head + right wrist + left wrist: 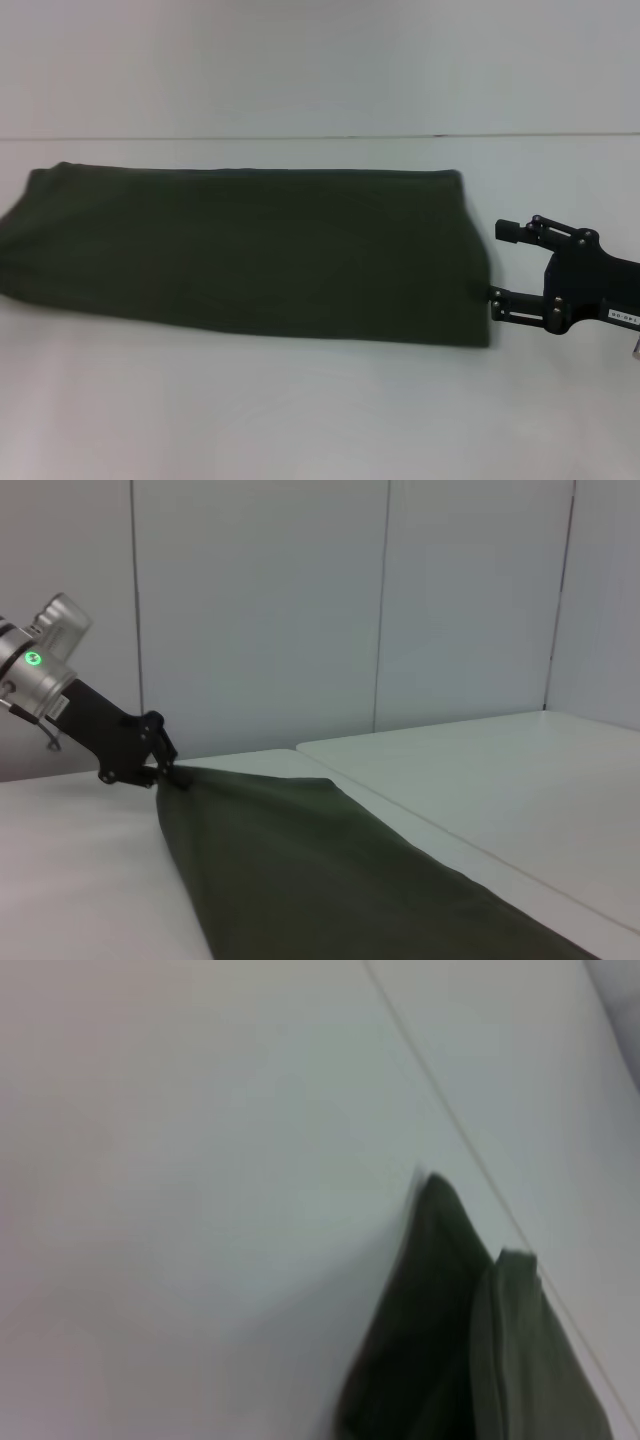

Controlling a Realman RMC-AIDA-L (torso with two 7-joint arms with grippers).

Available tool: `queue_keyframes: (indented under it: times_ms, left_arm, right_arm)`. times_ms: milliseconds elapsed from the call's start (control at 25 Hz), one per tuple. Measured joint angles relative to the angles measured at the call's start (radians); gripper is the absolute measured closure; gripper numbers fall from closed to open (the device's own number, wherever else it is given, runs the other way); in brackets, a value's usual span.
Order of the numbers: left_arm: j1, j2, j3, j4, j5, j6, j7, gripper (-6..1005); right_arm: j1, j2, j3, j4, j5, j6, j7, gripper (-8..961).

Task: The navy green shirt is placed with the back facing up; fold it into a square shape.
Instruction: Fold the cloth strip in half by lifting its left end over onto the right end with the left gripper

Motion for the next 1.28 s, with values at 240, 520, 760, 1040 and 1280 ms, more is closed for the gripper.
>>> queue_keyframes:
  times_ms: [240,520,760,1040,1280]
  left_arm:
    - [0.004,0.012,-0.042,0.019,0.004,-0.018,0.023,980]
    - [-0.02,0.007,-0.031,0.013,-0.029,-0.009,0.052,980]
    - [-0.086,0.001,0.059,0.028,-0.175,0.13,0.091,979]
    - [-0.19,-0.093,0.298,0.141,-0.343,0.25,0.08,979]
    - [-0.227,-0.188,0.457,0.116,-0.394,0.199,0.133,979]
  right_arm:
    - [-0.001,0.0,0.002,0.002,0.001,0.0,0.0,78]
    - [-0.003,0.005,0.024,0.015,0.002,0.018,-0.005,78]
    - [-0.007,0.007,0.169,0.051,0.002,0.027,-0.005,77]
    - [-0.036,0.007,0.294,0.087,0.002,0.044,-0.005,77]
    - [-0.062,0.007,0.346,0.112,0.002,0.046,-0.006,77]
